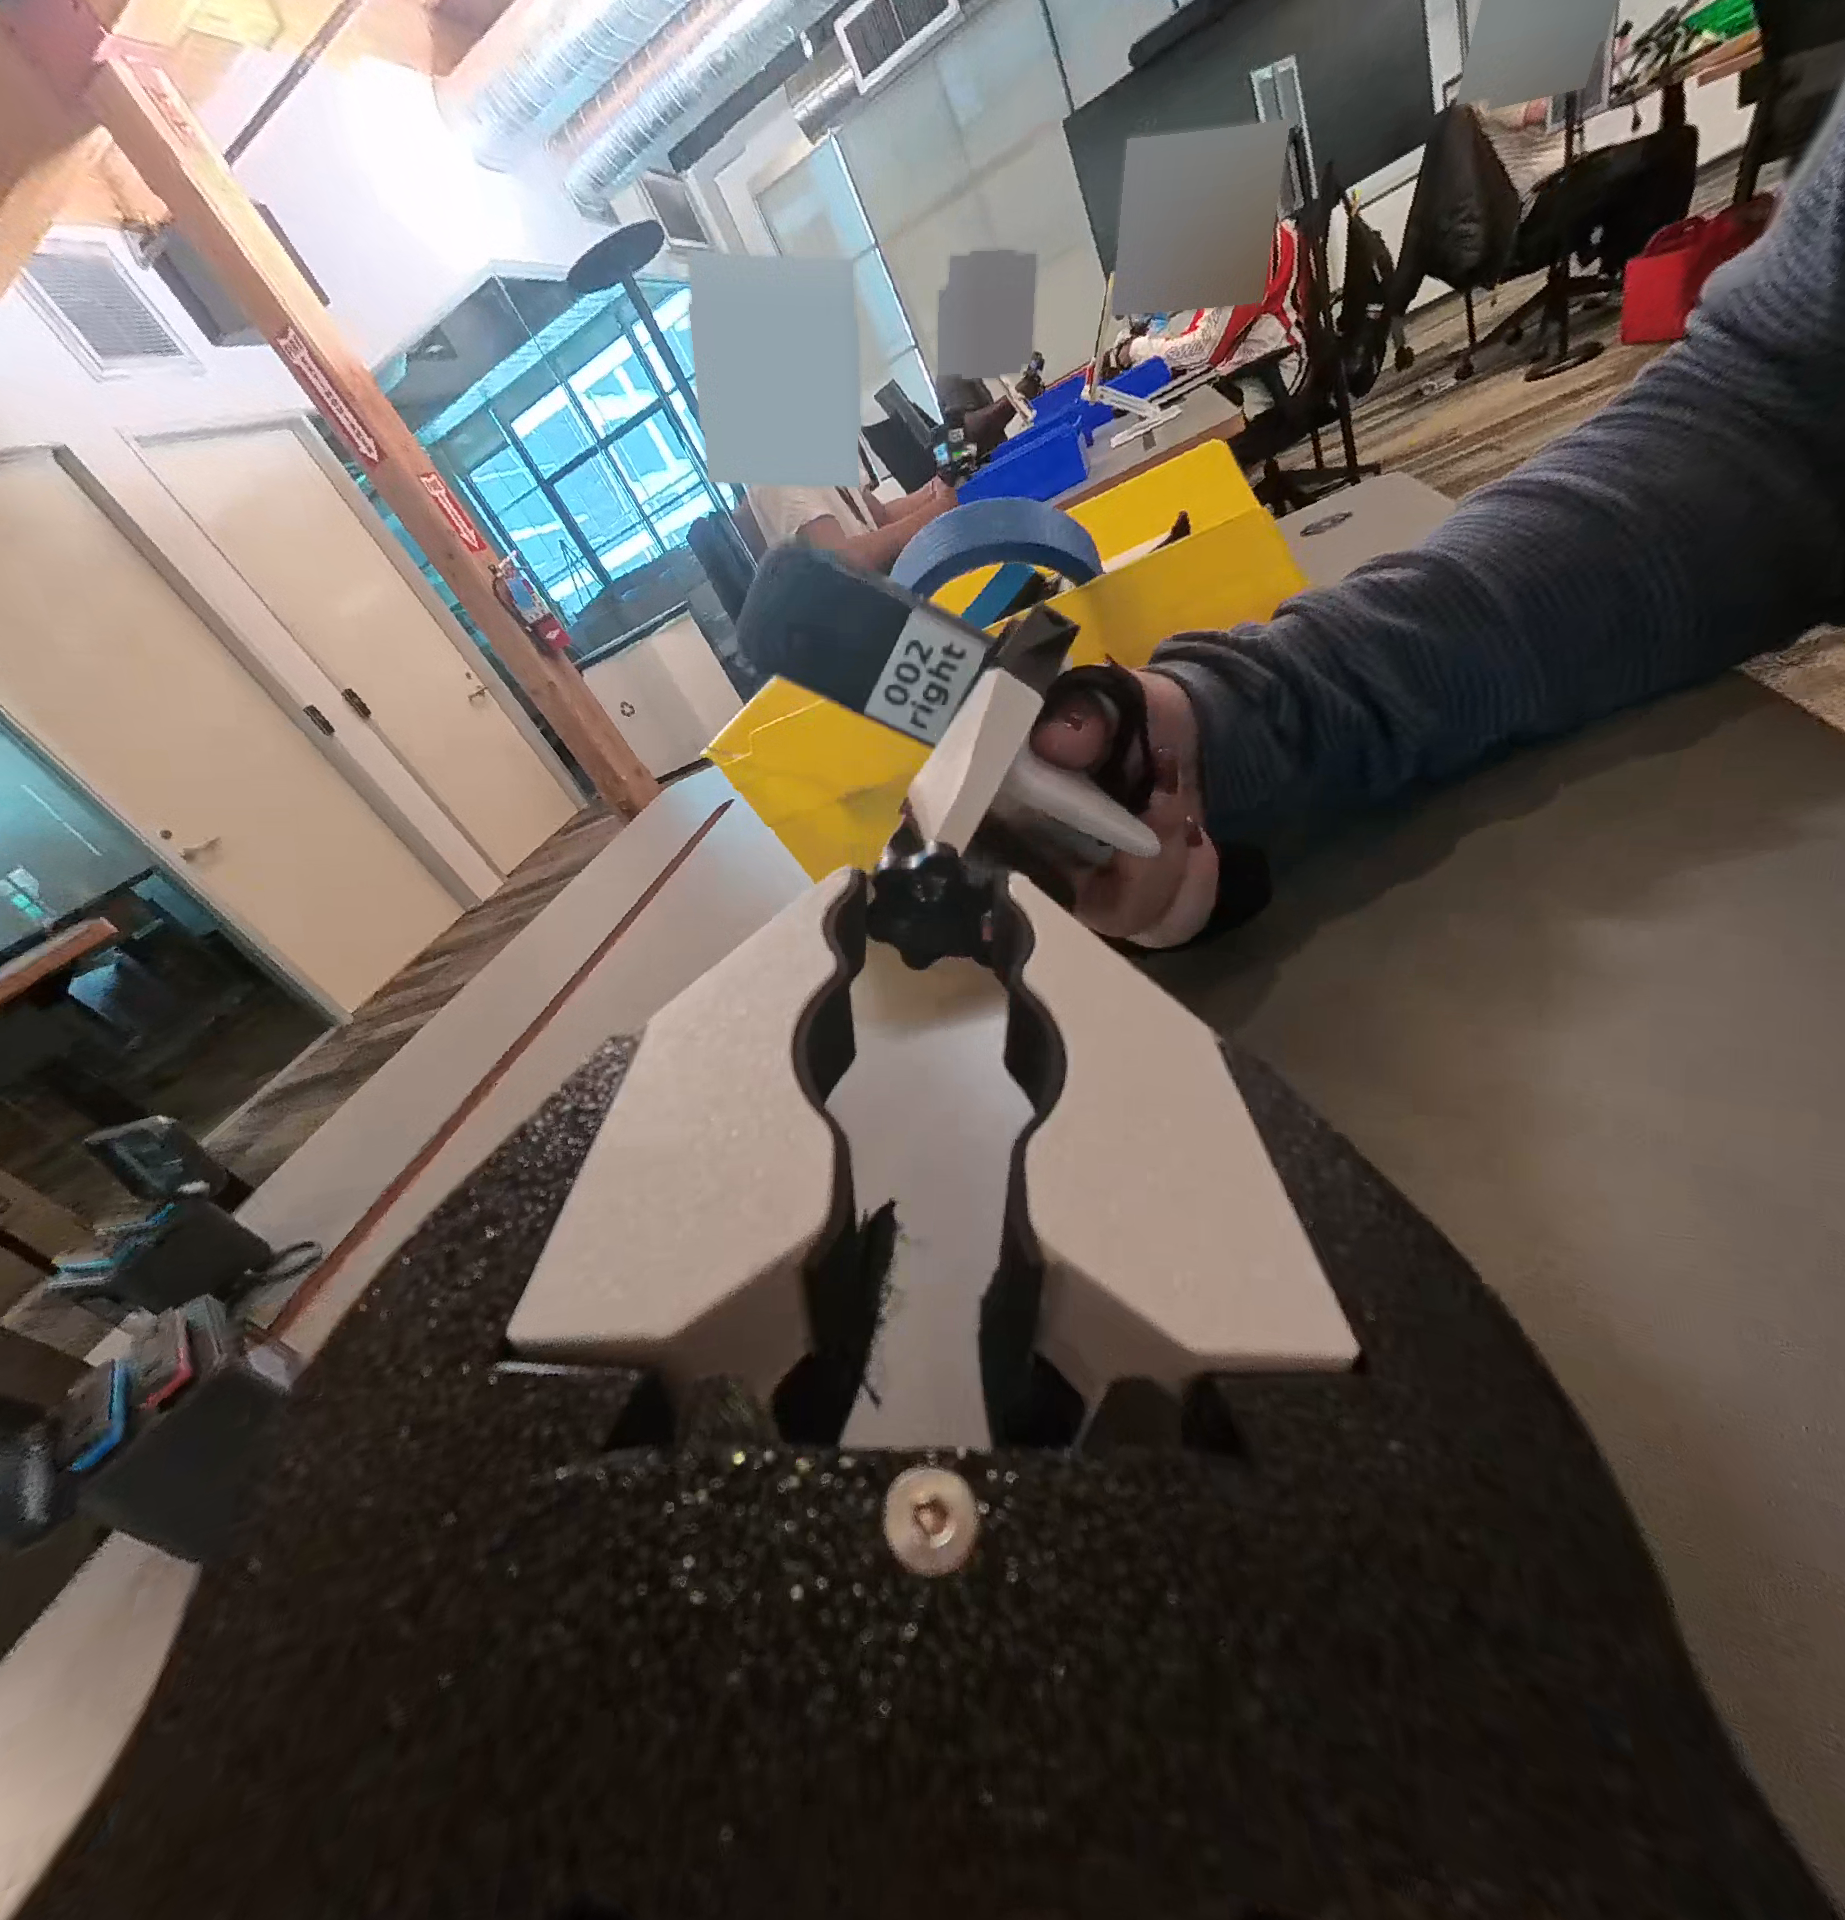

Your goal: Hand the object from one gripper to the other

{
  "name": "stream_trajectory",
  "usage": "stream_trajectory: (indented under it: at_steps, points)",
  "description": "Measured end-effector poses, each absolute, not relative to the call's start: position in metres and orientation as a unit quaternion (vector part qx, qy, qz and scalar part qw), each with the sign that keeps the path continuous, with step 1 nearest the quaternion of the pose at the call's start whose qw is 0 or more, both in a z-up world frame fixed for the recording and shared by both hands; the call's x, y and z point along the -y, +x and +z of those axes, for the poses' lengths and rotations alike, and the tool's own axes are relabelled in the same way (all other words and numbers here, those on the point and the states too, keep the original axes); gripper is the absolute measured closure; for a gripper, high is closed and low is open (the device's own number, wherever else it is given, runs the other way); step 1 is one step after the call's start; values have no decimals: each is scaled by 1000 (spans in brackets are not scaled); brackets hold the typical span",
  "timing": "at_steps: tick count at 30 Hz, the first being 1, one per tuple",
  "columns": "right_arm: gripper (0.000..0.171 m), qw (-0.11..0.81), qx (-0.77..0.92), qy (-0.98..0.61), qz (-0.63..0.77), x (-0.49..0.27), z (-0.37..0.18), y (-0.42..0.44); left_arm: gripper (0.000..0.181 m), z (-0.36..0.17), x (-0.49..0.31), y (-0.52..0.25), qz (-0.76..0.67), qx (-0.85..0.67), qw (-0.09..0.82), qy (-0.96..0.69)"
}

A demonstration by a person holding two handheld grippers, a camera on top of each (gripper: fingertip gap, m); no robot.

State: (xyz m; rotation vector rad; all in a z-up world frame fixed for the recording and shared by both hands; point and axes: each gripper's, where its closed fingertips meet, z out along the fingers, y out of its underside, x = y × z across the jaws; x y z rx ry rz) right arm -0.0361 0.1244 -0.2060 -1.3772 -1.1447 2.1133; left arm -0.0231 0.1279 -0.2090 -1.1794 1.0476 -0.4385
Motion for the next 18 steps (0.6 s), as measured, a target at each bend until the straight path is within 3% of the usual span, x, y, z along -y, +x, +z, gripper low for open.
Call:
stream_trajectory:
  at_steps: [4,11,18]
  points:
    - [167,306,448,-501,674,-138,-210,-40,151,-212,-140,-28,-235,-412,665,-577]
    - [167,599,588,-389,380,-145,-208,-39,140,-216,-153,-37,-379,-301,592,-645]
    - [167,674,624,-301,257,-136,-205,-39,168,-219,-141,-28,-428,-323,557,-634]
